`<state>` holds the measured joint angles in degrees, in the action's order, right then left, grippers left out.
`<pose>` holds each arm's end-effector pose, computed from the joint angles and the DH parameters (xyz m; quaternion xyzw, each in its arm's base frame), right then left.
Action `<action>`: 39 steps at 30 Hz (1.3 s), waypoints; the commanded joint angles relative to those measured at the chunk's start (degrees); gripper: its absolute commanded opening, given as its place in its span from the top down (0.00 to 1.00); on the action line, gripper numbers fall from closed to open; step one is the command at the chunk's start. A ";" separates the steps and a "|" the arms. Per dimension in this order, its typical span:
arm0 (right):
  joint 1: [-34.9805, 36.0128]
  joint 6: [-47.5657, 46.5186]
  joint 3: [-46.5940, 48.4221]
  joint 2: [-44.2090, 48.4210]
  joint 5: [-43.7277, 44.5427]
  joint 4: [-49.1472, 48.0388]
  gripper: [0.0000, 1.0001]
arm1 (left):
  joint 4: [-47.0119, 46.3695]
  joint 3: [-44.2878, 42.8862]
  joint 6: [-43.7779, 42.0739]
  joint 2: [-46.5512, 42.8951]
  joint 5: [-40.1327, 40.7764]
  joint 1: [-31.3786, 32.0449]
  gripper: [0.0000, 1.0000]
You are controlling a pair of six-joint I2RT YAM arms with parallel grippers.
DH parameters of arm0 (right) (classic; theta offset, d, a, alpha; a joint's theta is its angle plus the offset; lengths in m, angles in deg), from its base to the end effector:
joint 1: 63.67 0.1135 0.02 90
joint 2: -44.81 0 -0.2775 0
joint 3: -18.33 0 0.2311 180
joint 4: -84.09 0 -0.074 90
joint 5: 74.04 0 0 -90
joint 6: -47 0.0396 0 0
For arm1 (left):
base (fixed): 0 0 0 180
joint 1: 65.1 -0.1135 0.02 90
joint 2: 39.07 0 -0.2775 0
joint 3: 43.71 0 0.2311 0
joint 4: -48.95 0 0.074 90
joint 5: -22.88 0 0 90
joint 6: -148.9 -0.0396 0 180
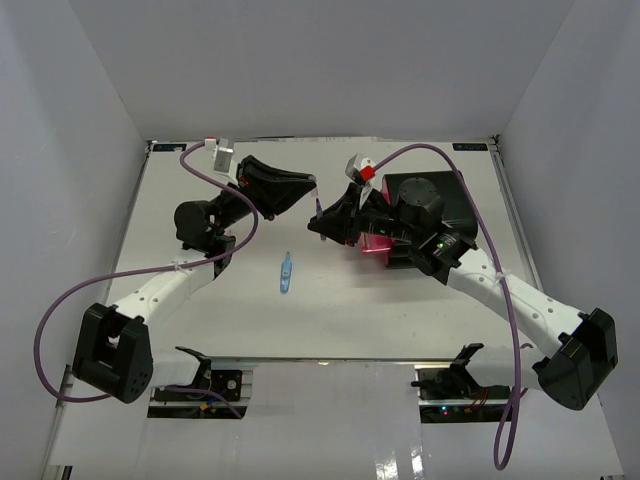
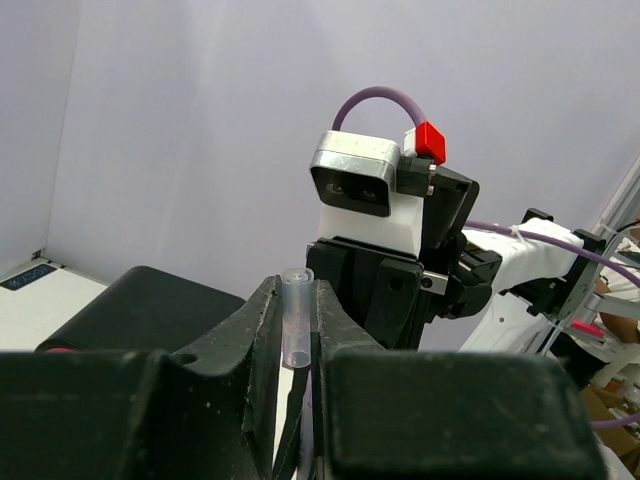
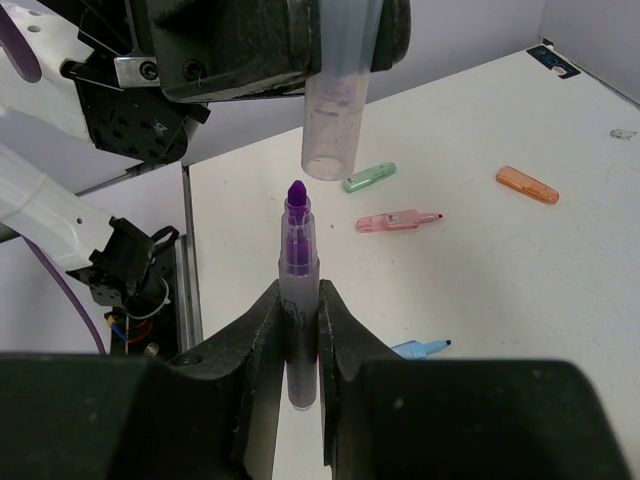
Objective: Sort the stationery into containers
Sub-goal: Close the pen cap on the pen.
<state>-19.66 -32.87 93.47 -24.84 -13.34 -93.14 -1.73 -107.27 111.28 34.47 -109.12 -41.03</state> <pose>0.1749 0.1959 0.4009 -0.3696 0.5854 0.4741 0.5440 0.2151 -0.1251 0.4070 0.2206 0.4572 -0.6424 0.5741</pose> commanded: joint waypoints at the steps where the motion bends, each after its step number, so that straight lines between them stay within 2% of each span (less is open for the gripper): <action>1: 0.29 0.42 -0.33 1.18 -0.94 -2.76 0.92 | 0.34 -2.46 -0.35 -1.73 1.30 -0.17 0.98; 39: 0.29 0.33 1.08 0.21 -0.58 -3.02 0.92 | -1.50 -1.32 2.82 -0.77 -2.39 -0.08 0.97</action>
<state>-19.66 -32.87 93.47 -24.95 -13.38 -93.14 -2.45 -108.01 114.43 34.54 -111.06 -41.03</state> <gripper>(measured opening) 0.207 0.232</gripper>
